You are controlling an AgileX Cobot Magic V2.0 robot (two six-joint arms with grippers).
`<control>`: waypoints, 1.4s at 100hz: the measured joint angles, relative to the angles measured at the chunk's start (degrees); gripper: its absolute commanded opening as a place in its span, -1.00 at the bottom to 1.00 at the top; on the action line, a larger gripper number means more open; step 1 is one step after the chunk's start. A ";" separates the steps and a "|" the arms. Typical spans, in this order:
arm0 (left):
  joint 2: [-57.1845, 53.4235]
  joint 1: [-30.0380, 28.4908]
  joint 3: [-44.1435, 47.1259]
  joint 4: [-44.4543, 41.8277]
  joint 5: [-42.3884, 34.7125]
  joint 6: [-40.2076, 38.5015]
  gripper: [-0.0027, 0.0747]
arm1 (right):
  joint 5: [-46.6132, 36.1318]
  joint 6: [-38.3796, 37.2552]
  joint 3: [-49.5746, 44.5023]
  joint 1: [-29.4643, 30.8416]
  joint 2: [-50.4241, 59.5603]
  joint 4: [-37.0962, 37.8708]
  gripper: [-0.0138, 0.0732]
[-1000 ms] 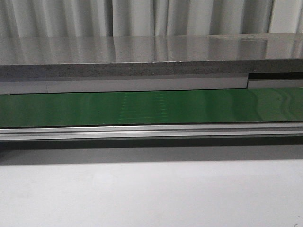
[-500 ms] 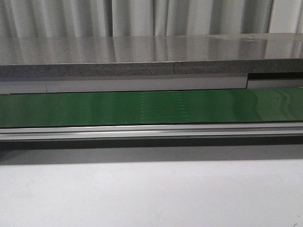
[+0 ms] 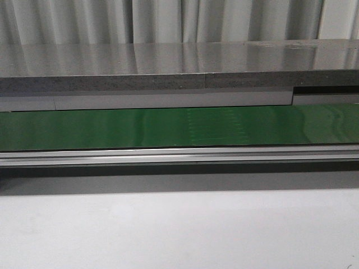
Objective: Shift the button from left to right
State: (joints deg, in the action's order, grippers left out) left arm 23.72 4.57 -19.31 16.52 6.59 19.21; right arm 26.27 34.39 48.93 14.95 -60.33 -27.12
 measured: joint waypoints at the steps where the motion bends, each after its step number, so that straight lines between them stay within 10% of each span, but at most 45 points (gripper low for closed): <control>1: 0.00 0.00 0.00 0.00 0.00 0.00 -0.98 | 0.00 0.00 -0.61 0.00 0.88 0.00 0.41; 43: 0.00 0.00 0.00 0.00 0.00 0.00 -0.98 | 3.19 0.00 -14.23 0.00 26.57 -0.12 0.24; 95: 0.00 0.00 0.00 0.00 0.00 0.00 -0.98 | 8.78 0.00 -16.15 0.00 33.28 -0.34 -0.84; 140: 0.00 0.00 0.00 0.00 0.00 0.00 -0.98 | 9.37 0.00 -16.15 0.00 33.28 -0.34 -0.84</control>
State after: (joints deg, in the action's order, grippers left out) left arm 23.72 4.57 -19.31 16.52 6.59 19.21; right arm 35.64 34.39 32.78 14.95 -27.05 -27.46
